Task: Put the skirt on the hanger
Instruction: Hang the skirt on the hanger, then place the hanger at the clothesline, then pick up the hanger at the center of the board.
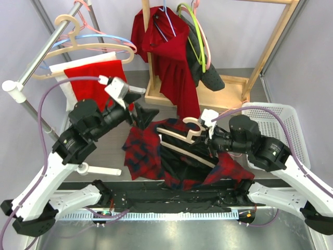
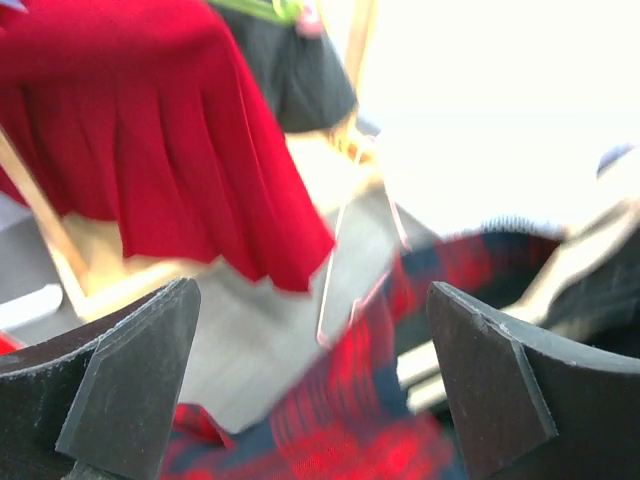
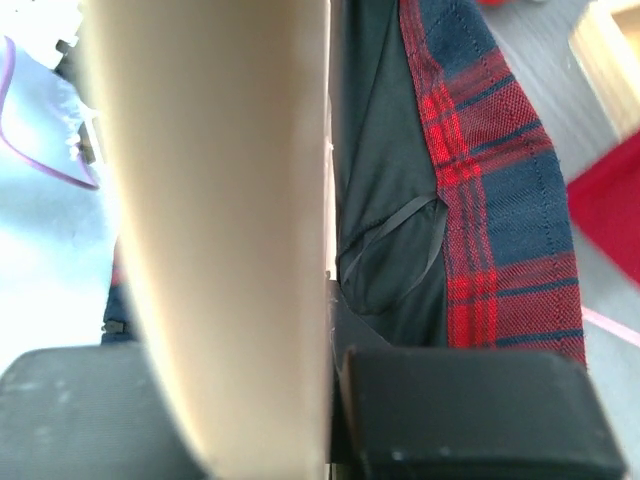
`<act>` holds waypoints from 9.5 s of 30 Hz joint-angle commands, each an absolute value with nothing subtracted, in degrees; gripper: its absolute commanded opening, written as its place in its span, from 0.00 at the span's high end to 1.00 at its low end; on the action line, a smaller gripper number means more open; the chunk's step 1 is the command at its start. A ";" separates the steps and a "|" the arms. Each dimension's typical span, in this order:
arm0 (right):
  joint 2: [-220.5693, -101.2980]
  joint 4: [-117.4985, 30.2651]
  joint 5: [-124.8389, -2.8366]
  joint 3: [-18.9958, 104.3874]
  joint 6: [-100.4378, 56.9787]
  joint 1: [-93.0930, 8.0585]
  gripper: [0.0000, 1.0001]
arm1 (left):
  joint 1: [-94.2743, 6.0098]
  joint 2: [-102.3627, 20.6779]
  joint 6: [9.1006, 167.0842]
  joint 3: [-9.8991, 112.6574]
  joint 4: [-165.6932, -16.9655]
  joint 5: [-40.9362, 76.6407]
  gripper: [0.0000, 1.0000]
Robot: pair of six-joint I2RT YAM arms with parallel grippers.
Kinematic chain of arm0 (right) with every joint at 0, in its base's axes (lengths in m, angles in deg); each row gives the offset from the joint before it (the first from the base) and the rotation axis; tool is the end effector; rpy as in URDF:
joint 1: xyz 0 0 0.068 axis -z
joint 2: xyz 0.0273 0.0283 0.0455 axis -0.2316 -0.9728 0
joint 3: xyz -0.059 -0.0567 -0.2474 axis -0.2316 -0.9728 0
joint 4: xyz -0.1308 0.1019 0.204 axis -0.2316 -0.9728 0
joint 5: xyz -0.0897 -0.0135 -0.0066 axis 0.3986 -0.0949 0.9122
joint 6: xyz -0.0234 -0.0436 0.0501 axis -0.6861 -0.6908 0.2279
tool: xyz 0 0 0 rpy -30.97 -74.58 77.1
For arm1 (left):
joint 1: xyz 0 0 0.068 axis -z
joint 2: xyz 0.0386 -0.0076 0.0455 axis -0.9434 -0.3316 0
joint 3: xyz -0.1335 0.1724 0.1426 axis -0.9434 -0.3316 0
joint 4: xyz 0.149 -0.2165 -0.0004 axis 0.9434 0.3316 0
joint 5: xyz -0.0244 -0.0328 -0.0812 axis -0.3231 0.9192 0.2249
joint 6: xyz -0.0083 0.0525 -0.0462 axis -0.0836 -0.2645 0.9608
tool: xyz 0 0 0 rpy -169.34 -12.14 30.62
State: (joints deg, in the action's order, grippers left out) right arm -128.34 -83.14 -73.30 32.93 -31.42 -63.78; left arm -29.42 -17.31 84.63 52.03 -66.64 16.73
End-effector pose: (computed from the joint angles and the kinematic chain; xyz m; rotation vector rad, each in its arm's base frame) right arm 0.1079 0.1570 0.3827 -1.0939 1.7275 0.8252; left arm 0.1492 -0.1402 0.4516 0.5659 1.5534 -0.7627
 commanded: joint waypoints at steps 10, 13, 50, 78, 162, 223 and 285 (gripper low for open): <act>-110.54 -75.45 -40.66 23.66 -17.91 -63.84 0.99 | -29.67 -42.24 95.75 70.70 -82.98 24.95 0.00; -108.86 -76.50 -36.26 23.84 -16.60 -63.84 0.99 | -29.67 -47.08 97.25 73.77 -86.58 31.70 0.00; -137.06 -81.26 3.12 62.24 -25.11 -63.84 0.99 | -29.50 -39.18 96.99 57.88 -79.65 24.80 0.10; -161.50 -75.37 -50.37 84.65 -28.01 -19.64 0.99 | -29.50 -27.49 97.08 47.77 -74.90 23.57 0.09; -189.11 -60.60 -67.19 108.92 -22.48 -6.10 0.77 | -29.50 -32.76 96.55 49.43 -73.76 20.75 0.09; -127.05 -83.45 -95.05 44.40 -4.20 -13.21 0.43 | -10.16 -94.18 82.50 71.38 -95.83 17.15 0.18; -130.82 -65.93 -124.93 33.85 -32.83 -13.39 0.26 | -12.96 -27.95 83.37 51.46 -45.90 36.14 1.00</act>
